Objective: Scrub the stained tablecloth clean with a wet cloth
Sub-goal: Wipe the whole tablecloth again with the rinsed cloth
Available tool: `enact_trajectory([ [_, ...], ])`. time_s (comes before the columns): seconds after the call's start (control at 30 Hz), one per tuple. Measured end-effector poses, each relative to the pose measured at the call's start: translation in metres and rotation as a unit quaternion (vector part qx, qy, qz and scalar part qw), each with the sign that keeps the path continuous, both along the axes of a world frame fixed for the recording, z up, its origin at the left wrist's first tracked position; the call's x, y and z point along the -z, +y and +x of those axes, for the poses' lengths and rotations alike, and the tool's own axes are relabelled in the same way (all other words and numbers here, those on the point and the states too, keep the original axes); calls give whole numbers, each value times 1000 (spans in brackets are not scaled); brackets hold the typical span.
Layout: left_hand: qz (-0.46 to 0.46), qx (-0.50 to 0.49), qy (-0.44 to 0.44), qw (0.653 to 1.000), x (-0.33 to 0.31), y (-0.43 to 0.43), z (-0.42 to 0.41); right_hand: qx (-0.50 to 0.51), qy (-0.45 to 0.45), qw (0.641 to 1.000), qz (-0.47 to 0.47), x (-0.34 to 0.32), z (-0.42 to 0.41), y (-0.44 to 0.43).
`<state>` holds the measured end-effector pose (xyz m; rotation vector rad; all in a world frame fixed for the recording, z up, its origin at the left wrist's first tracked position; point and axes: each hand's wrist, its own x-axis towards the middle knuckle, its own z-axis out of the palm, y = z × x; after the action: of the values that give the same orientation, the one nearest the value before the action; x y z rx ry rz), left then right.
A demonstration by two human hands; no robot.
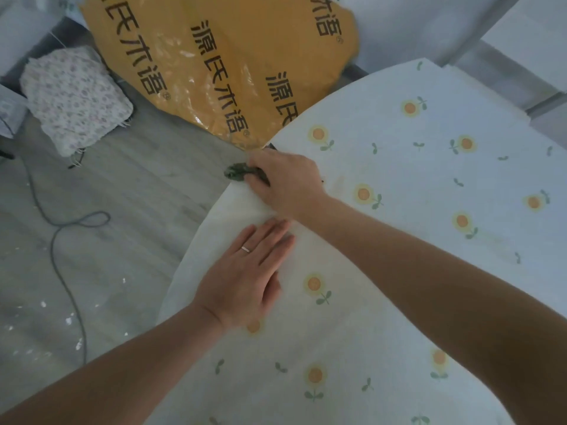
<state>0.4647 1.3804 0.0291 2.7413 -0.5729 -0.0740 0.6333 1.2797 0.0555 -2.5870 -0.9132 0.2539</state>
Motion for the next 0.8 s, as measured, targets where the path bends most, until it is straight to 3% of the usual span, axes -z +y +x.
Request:
enact_trajectory([
  [0.1,2,-2,1,1000,3,1,0,101,-37,994,-27,9,55,-34],
  [0.2,2,-6,0,1000,2,1,0,310,-74,947,-41,8,117,-73],
  [0.3,-1,-6,8,1000,1,2,-1,392,-78,916,-40,8,127,-69],
  [0.4,0,-5,2,1000,1,2,-1,332,-56,941,-34,7,76,-25],
  [0.5,8,-2,18,1000,-2,1,0,127,-15,992,7,7,-3,9],
  [0.6,14,-3,23,1000,-3,0,2,10,-34,999,37,10,-23,-11],
  [0.7,10,-4,17,1000,-2,1,-1,117,-70,991,-13,14,40,-47],
  [0.8,7,-4,11,1000,1,3,-1,333,-88,936,-72,12,108,-101],
])
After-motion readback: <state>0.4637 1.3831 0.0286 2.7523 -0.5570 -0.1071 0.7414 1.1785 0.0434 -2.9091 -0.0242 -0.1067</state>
